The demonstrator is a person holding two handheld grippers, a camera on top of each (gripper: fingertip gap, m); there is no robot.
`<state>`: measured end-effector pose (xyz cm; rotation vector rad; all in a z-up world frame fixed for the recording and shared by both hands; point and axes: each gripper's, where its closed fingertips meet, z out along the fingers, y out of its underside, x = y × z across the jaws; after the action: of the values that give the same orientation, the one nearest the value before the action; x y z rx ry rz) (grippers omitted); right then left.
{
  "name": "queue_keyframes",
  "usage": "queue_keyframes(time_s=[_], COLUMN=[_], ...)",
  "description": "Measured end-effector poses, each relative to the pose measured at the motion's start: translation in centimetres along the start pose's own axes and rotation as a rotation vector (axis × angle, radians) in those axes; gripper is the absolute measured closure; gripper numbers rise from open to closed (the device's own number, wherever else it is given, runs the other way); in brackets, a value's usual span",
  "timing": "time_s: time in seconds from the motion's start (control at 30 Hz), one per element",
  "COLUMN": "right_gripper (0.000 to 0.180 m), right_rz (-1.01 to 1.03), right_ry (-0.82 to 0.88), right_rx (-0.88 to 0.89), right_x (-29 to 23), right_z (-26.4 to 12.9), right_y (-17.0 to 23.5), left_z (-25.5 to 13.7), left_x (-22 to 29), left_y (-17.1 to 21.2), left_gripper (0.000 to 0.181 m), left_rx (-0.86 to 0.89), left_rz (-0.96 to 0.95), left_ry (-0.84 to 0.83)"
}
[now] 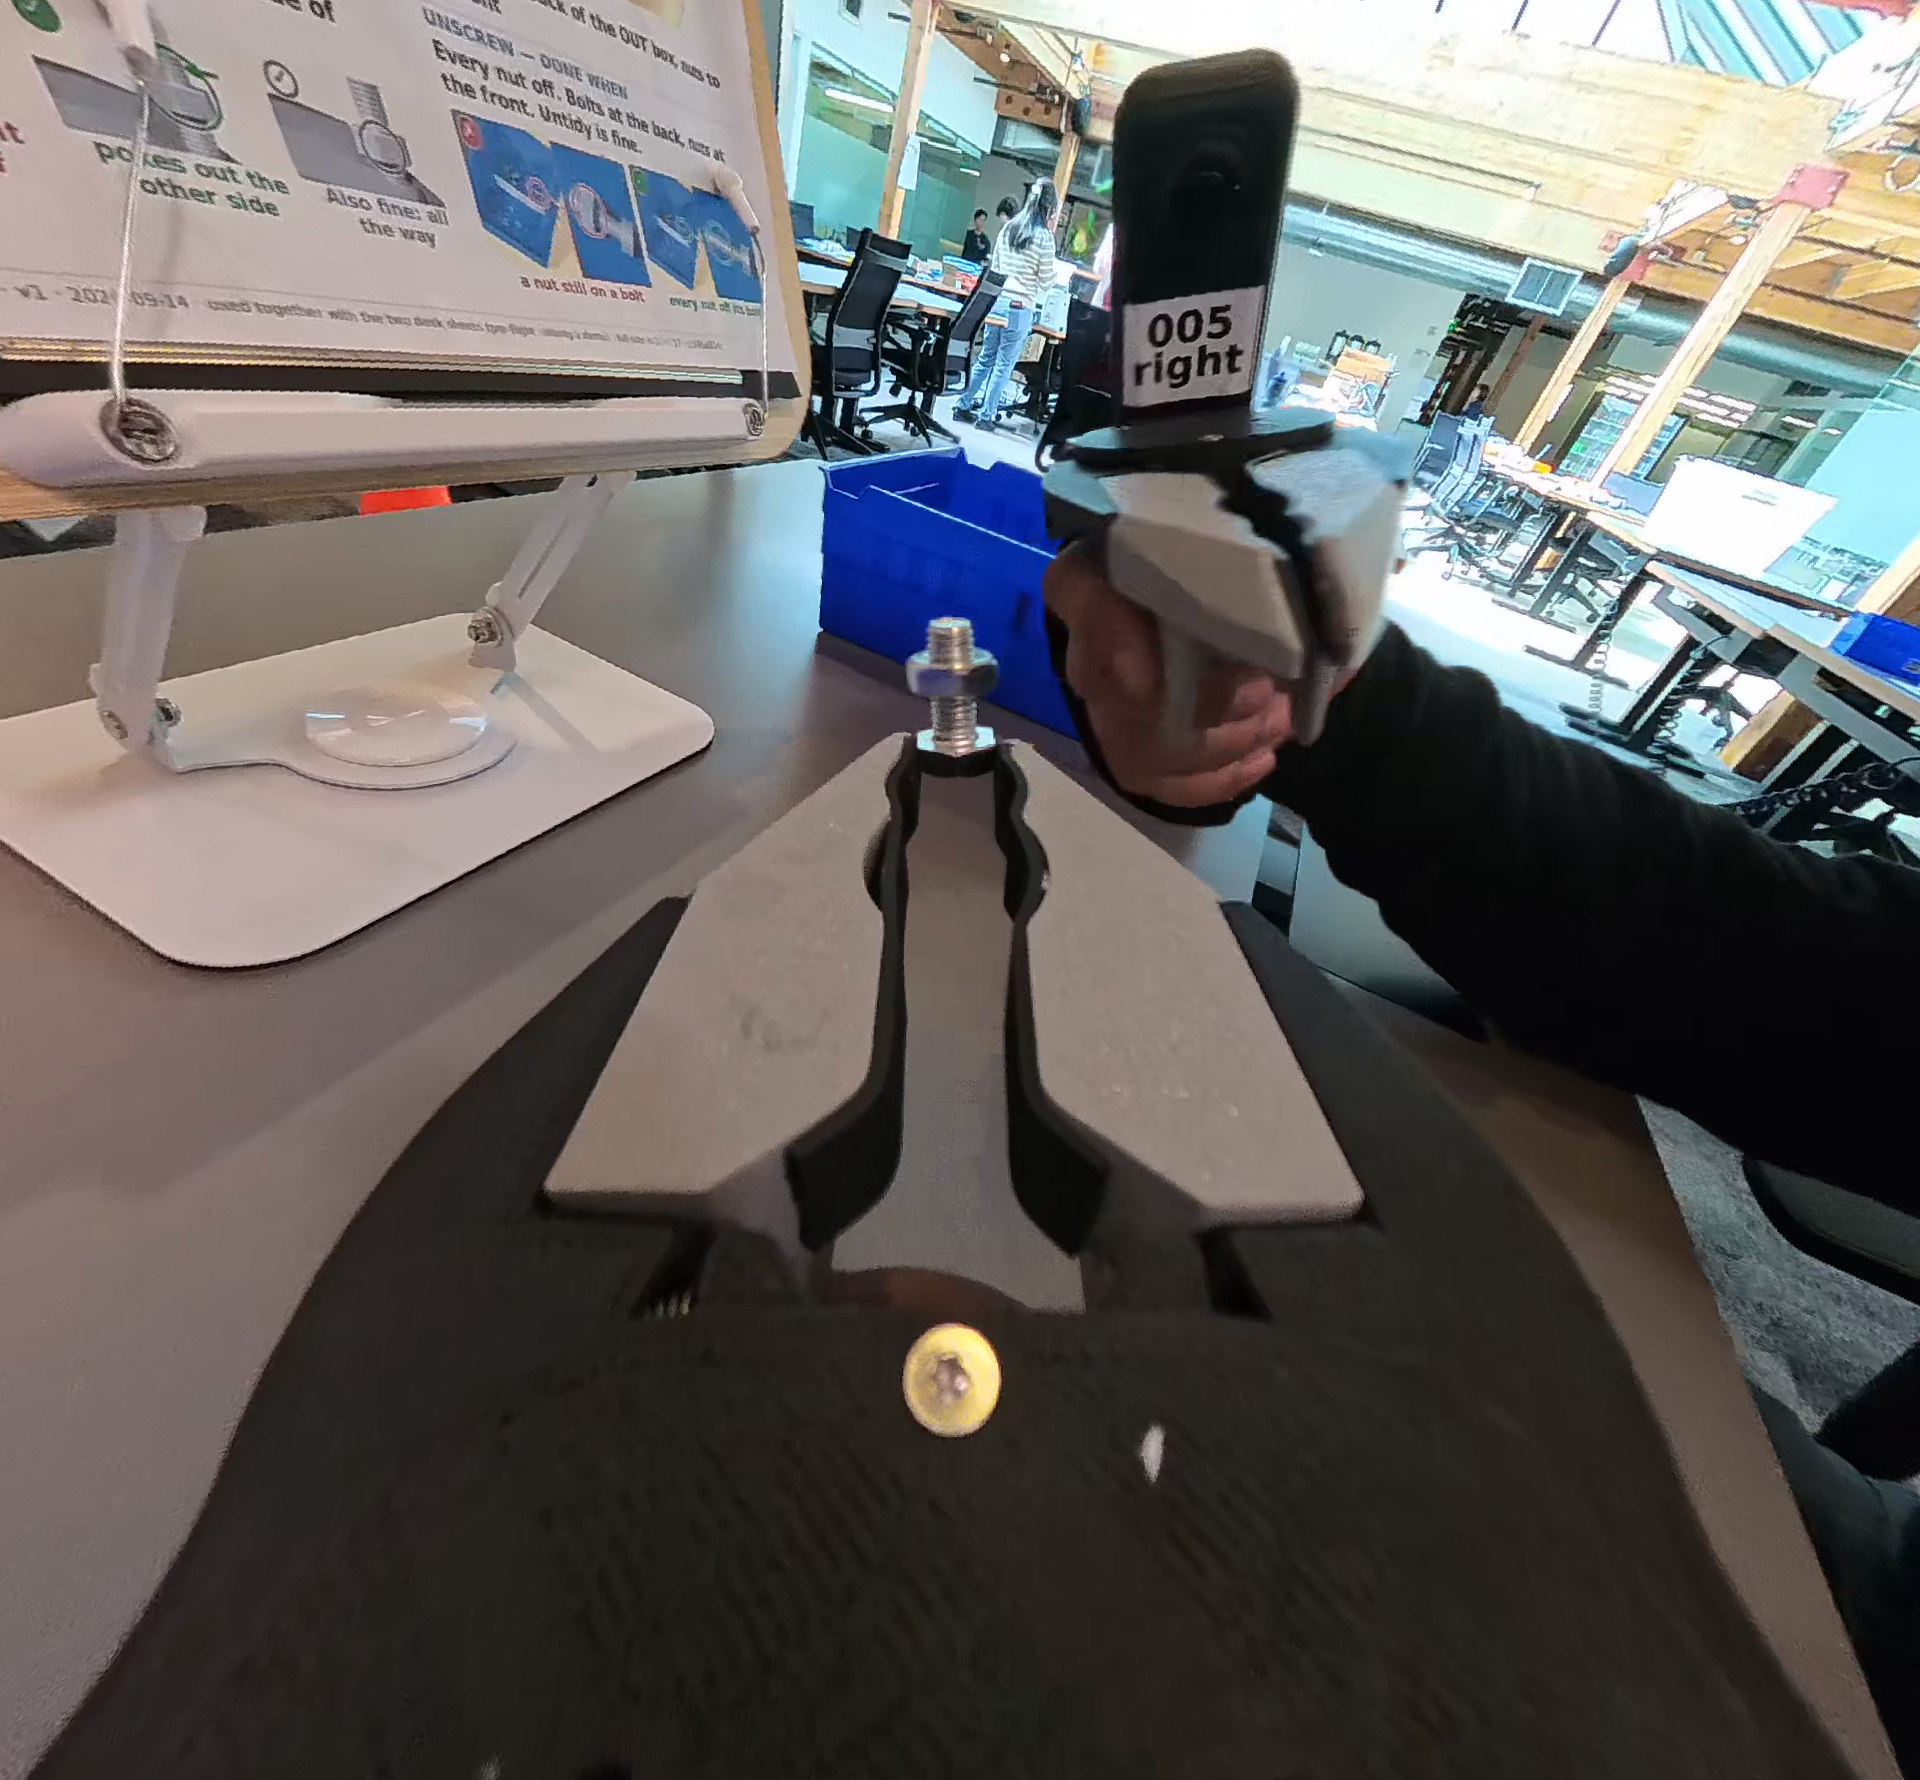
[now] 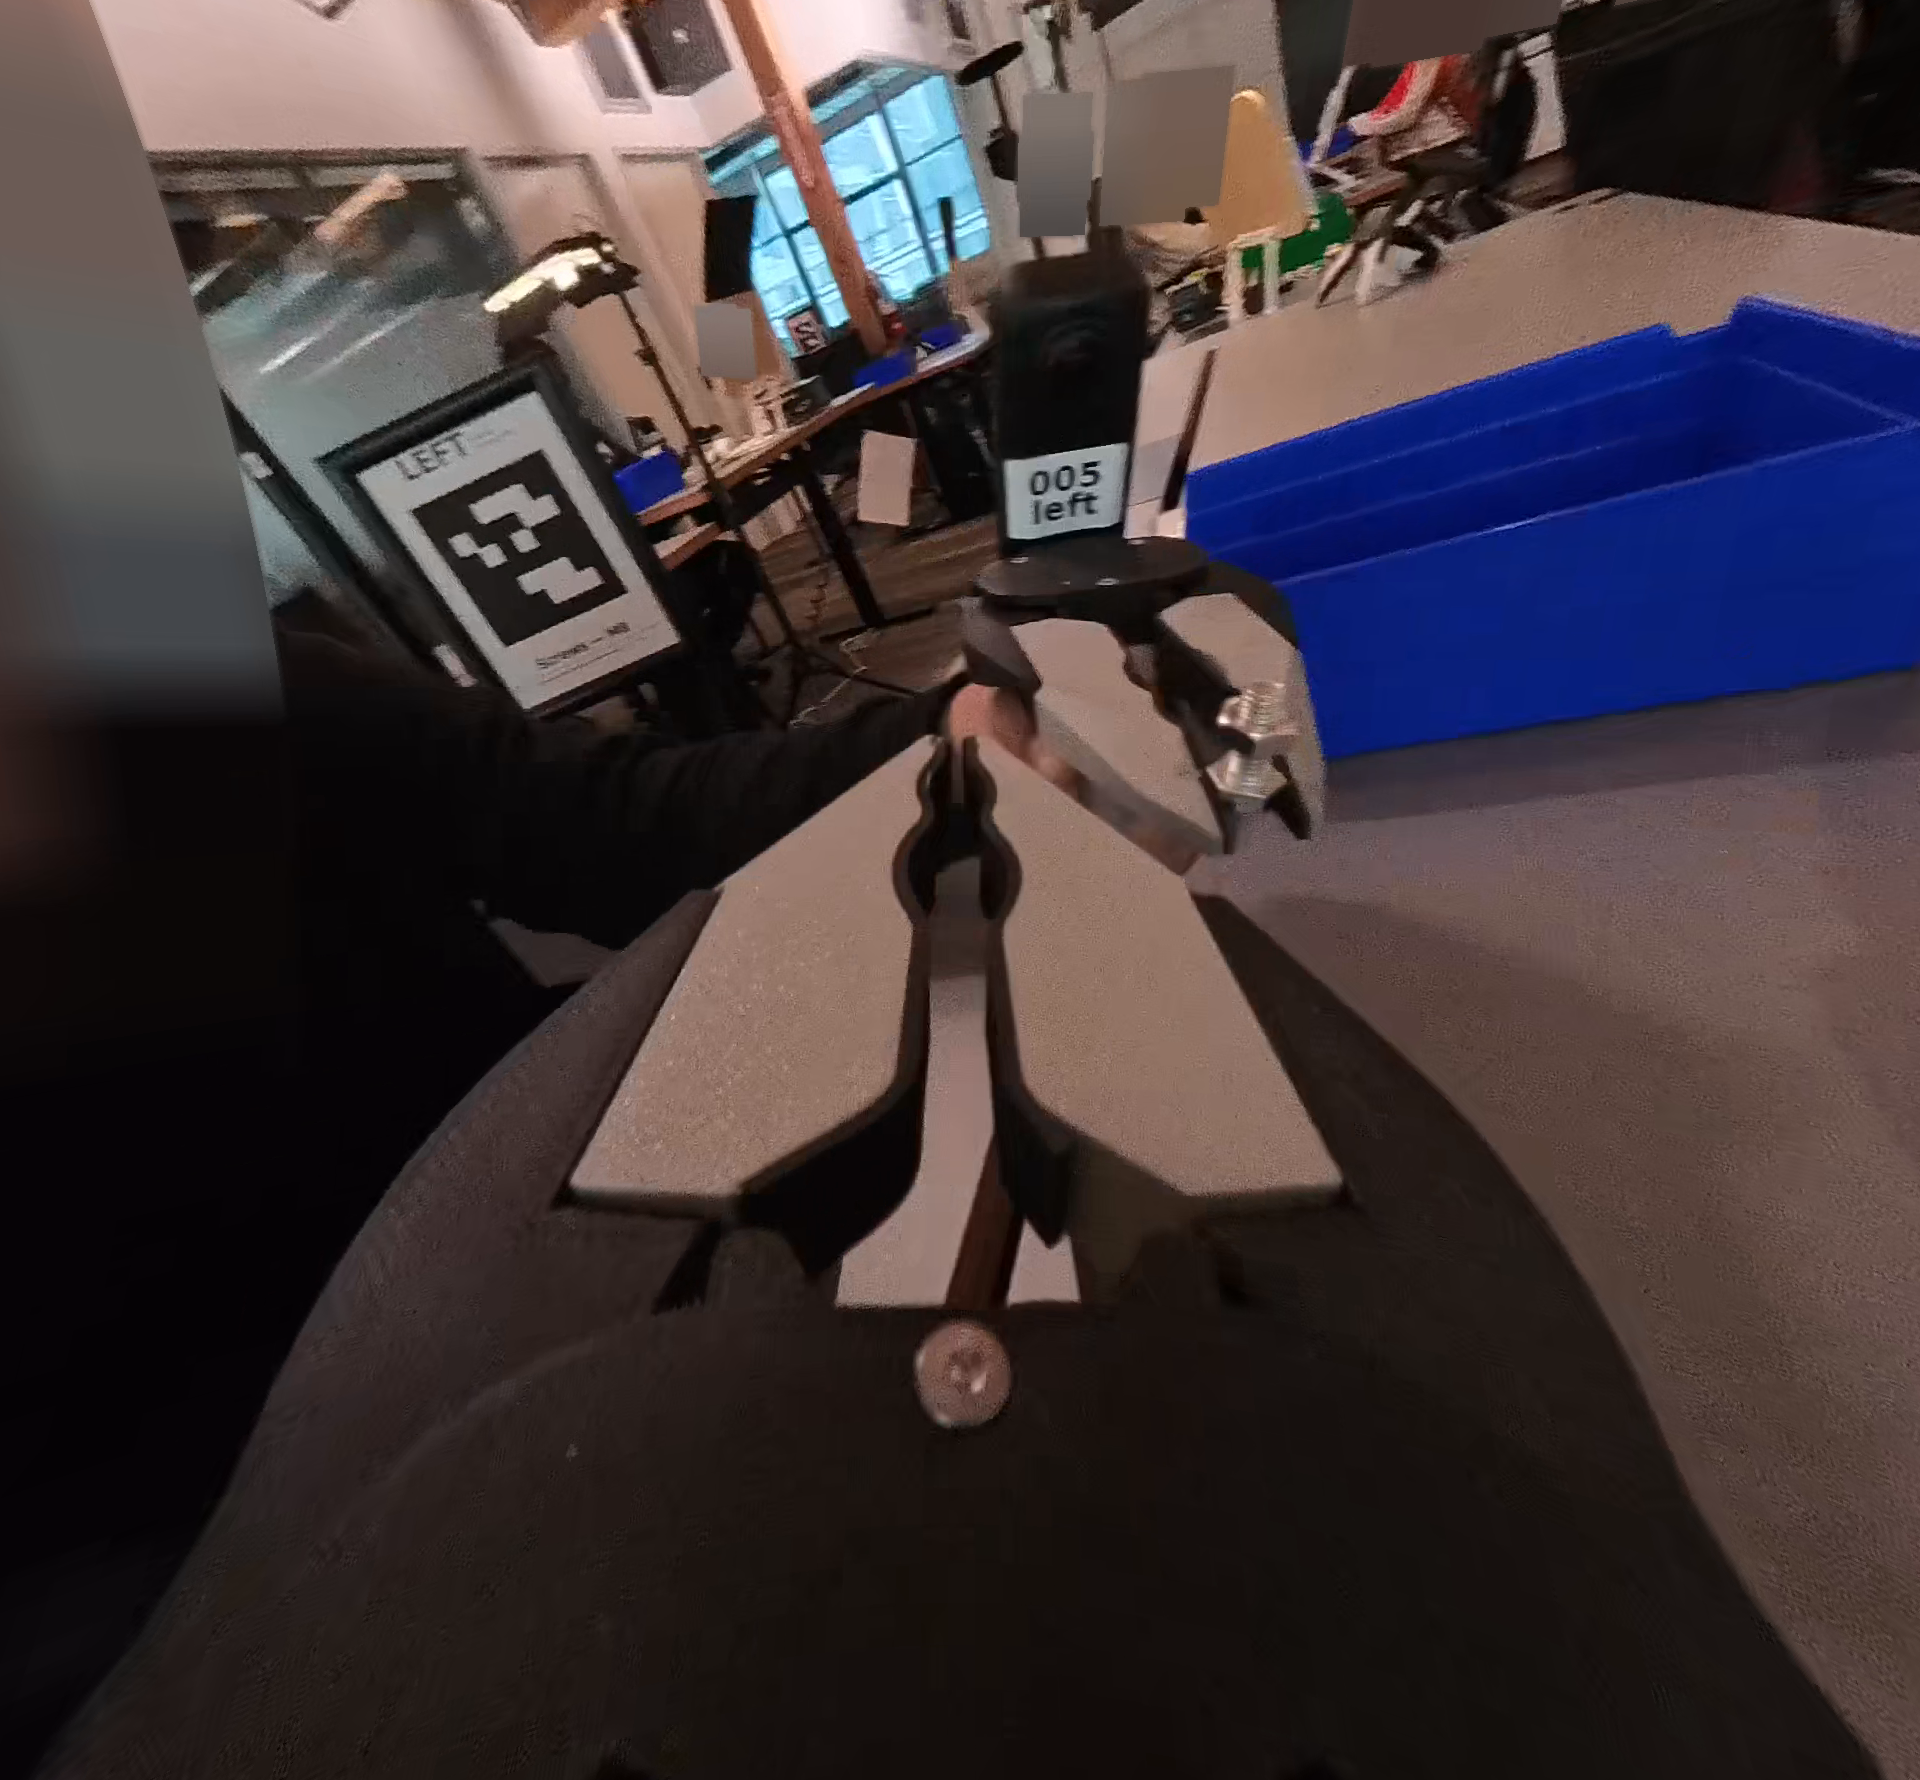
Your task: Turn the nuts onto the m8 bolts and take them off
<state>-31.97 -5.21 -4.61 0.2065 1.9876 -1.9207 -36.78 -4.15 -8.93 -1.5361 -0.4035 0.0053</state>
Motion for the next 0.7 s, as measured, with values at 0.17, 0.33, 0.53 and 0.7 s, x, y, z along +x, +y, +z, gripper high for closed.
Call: queue_keyframes(time_s=[0.17,0.33,0.53,0.7], right_gripper=[0.155,0.152,0.157,0.149], right_rz=[-0.035,-0.011,-0.037,-0.016], right_ry=[0.299,0.169,0.170,0.320], right_rx=[0.050,0.012,0.043,0.038], right_x=[4.3,2.9,2.2,5.1], right_z=[-1.6,0.0,-0.9,-1.2], right_y=[-1.0,-0.1,-1.1,-0.6], left_z=[0.1,0.2,0.1,0.3], left_x=[0.3,0.3,0.2,0.4], left_y=[0.0,0.1,0.1,0.3], left_gripper=[0.169,0.169,0.169,0.169], left_rx=[0.000,-0.005,-0.003,-0.013], left_rz=[0.002,0.006,0.002,0.004], left_ry=[0.008,0.004,0.006,0.013])
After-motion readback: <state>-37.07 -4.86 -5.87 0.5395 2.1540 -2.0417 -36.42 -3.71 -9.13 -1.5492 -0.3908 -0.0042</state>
